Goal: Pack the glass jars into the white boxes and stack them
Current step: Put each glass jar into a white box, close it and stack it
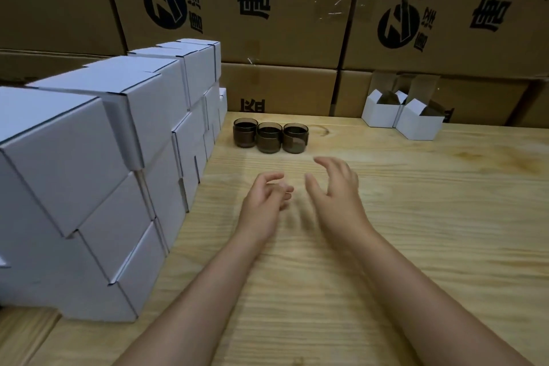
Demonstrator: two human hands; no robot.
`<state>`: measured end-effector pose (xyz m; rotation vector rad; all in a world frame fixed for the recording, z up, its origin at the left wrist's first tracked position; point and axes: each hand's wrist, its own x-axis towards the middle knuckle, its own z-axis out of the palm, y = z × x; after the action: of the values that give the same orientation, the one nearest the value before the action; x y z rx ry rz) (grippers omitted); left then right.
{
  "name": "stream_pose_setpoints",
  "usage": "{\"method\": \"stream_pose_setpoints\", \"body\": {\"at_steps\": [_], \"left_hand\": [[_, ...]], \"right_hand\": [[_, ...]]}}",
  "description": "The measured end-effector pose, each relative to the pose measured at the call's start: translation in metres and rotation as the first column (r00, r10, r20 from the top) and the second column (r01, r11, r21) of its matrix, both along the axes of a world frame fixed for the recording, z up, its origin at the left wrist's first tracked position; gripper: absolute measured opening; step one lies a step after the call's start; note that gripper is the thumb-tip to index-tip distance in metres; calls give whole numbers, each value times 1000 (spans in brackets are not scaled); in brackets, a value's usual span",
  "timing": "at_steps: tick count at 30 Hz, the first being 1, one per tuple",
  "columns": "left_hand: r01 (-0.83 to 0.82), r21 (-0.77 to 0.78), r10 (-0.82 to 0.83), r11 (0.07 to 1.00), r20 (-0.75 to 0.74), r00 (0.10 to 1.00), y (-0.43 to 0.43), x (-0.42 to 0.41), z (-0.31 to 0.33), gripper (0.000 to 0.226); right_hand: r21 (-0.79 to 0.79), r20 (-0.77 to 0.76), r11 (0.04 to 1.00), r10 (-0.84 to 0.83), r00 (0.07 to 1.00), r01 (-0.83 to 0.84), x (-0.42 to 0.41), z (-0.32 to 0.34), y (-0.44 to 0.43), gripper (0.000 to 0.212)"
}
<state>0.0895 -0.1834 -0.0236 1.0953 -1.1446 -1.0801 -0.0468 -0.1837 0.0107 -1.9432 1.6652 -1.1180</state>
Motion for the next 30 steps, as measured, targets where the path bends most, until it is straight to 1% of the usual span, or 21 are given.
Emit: {"method": "stream_pose_setpoints", "body": {"at_steps": [1, 2, 4, 9, 10, 13, 16, 19, 21, 23, 24, 25, 27, 30], "left_hand": [[-6, -11, 6, 1000, 43, 999, -1, -2, -1, 15], [-7, -6, 8, 1000, 55, 998, -2, -4, -1, 15], [0, -17, 1, 1000, 88, 996, -3, -4, -5, 13], [-3, -39, 7, 999, 117, 993, -1, -2, -5, 14], [-6, -34, 10, 999, 112, 994, 0, -2, -5, 14], [12, -38, -5, 999, 174, 985, 1, -2, -7, 14], [11, -27, -6, 1000, 176, 984, 0, -2, -9, 14], [10, -36, -3, 999, 168, 986, 0, 1, -11, 15], [12, -53, -2, 999, 170, 985, 0, 0, -12, 16], [-3, -62, 13, 998, 161, 987, 1, 0, -12, 14], [-1, -63, 11, 998, 154, 988, 1, 0, -11, 13], [2, -63, 8, 998, 153, 988, 1, 0, -10, 17], [8, -58, 1, 998, 145, 989, 2, 0, -8, 28], [-1, -54, 7, 999, 113, 994, 2, 0, -6, 30]], "right_hand": [[18, -31, 999, -33, 999, 34, -12, -11, -4, 42], [28, -34, 998, -64, 997, 64, -21, -19, -7, 42], [46, 18, 992, -115, 993, 114, -31, -29, -11, 40], [56, 89, 995, -91, 992, 86, -34, -36, -20, 37], [61, 104, 994, -98, 990, 92, -35, -37, -24, 38], [55, 145, 992, -118, 982, 111, -40, -39, -41, 39], [60, 162, 985, -172, 972, 164, -55, -38, -73, 43], [16, 89, 950, -313, 946, 313, -88, -26, -123, 50], [-21, 30, 896, -442, 897, 443, -122, -11, -159, 57], [-53, -22, 844, -535, 845, 533, -159, 2, -189, 62], [-59, -41, 829, -559, 828, 557, -175, 6, -201, 66], [-53, -55, 823, -568, 821, 566, -190, 8, -211, 69], [-2, -62, 824, -566, 822, 567, -213, 7, -227, 79], [71, -44, 833, -547, 836, 548, -231, 8, -245, 88]]}}
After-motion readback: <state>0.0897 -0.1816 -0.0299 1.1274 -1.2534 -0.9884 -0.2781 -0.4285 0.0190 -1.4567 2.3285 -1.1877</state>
